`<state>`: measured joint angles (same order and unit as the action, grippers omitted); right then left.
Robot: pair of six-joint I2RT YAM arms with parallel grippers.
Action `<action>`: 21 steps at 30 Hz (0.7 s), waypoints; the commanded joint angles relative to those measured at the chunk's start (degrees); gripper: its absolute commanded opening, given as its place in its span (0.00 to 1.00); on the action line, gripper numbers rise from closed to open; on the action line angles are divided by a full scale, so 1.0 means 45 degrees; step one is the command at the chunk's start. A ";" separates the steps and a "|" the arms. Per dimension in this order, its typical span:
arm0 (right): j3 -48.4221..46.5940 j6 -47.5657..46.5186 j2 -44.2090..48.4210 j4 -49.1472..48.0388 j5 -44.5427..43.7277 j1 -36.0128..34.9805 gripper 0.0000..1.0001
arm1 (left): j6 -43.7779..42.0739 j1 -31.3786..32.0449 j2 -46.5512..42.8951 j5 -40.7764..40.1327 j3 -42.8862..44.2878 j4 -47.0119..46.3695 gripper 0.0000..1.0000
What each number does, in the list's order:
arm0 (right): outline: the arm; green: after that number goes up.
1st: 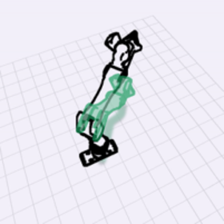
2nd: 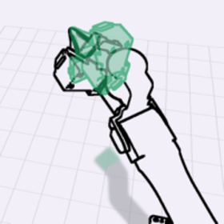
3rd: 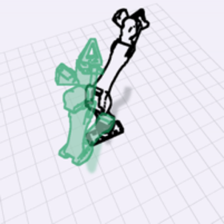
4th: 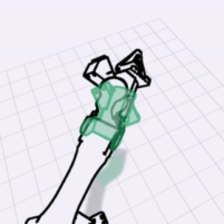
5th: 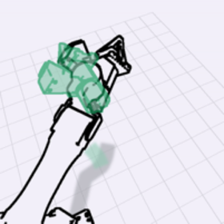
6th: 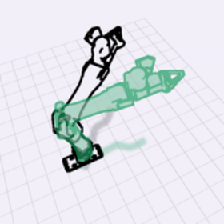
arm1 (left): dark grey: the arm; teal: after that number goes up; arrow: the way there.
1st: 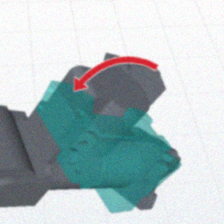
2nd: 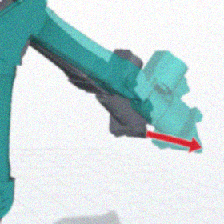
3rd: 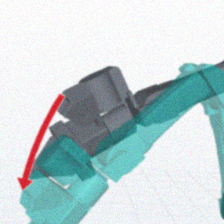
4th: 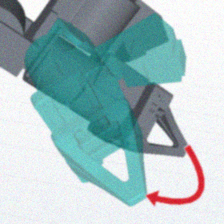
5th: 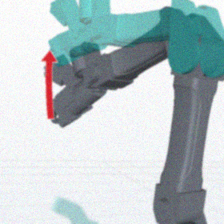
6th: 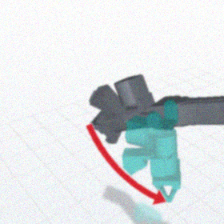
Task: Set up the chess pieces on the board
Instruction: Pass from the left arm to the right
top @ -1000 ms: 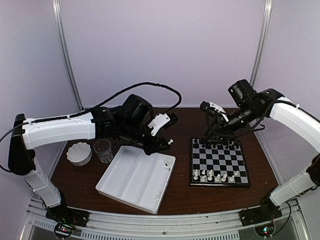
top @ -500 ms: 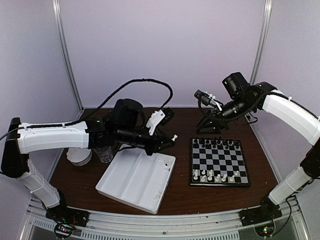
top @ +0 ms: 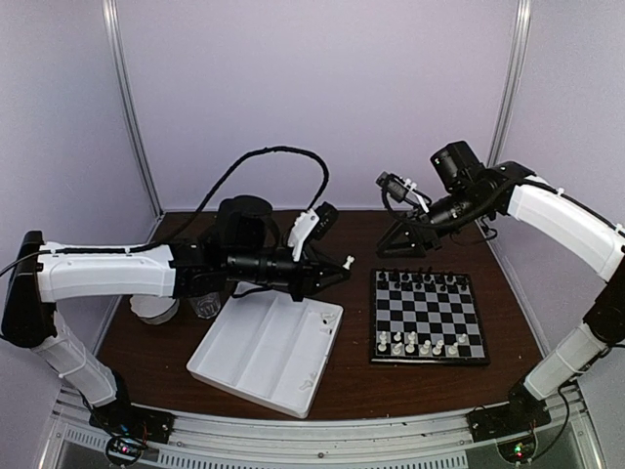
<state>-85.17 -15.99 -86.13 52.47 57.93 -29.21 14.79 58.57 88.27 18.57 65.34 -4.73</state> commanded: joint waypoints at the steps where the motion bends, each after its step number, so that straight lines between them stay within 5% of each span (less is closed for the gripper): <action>1: 0.0313 0.0600 0.0271 -0.0708 0.0419 0.0066 0.55 | 0.0363 0.0070 -0.0211 0.0455 -0.0162 -0.1435 0.11; 21: 0.0205 0.1844 -0.0251 -0.1649 0.1350 0.0066 0.56 | 0.0738 0.0229 -0.0017 0.0910 -0.0276 -0.2344 0.12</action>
<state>-84.05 -9.58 -86.30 47.42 60.25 -29.21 17.56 59.27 88.29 21.96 64.47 -11.86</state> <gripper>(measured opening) 0.557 0.167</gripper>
